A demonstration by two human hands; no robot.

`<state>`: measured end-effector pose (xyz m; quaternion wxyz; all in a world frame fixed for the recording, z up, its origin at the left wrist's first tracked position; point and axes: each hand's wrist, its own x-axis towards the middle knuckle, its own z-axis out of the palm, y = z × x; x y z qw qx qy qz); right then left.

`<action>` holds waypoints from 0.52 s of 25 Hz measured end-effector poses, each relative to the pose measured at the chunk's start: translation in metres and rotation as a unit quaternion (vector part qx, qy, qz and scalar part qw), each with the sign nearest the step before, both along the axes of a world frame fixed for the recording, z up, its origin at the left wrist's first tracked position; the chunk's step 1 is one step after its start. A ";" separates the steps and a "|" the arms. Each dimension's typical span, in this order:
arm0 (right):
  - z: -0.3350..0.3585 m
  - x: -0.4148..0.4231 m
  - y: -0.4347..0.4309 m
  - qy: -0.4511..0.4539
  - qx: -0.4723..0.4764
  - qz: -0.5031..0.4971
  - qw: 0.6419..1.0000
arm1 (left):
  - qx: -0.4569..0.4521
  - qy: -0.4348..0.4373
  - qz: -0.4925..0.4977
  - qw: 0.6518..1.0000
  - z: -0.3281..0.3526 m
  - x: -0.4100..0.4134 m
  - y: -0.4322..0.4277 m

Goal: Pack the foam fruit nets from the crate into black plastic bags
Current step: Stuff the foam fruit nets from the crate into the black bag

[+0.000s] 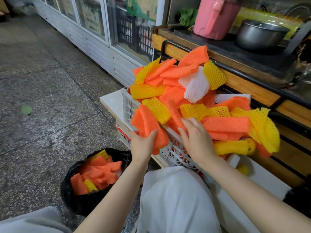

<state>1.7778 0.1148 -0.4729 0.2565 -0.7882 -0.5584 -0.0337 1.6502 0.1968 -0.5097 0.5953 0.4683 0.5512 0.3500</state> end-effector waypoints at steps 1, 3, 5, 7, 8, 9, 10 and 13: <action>0.003 -0.008 0.003 0.015 0.037 0.018 0.999 | -0.005 -0.016 0.004 1.000 0.004 -0.001 -0.001; 0.004 -0.027 0.008 0.032 0.052 0.064 0.996 | -0.019 -0.067 0.000 0.998 0.012 -0.007 -0.004; 0.001 -0.043 0.014 0.026 0.023 0.093 0.995 | -0.021 -0.091 -0.017 0.996 0.016 -0.017 -0.006; -0.003 -0.052 0.019 0.023 0.015 0.106 0.994 | -0.028 -0.116 -0.034 0.992 0.017 -0.031 -0.006; -0.003 -0.056 0.020 0.022 0.021 0.114 0.993 | -0.030 -0.126 -0.045 0.991 0.017 -0.039 -0.004; -0.003 -0.062 0.021 0.020 0.024 0.124 0.992 | -0.031 -0.127 -0.055 0.990 0.017 -0.046 -0.003; -0.004 -0.066 0.022 0.019 0.025 0.136 0.990 | -0.030 -0.129 -0.067 0.989 0.018 -0.053 -0.002; -0.006 -0.076 0.021 0.082 0.040 0.151 0.984 | -0.022 -0.125 -0.076 0.989 0.020 -0.065 -0.001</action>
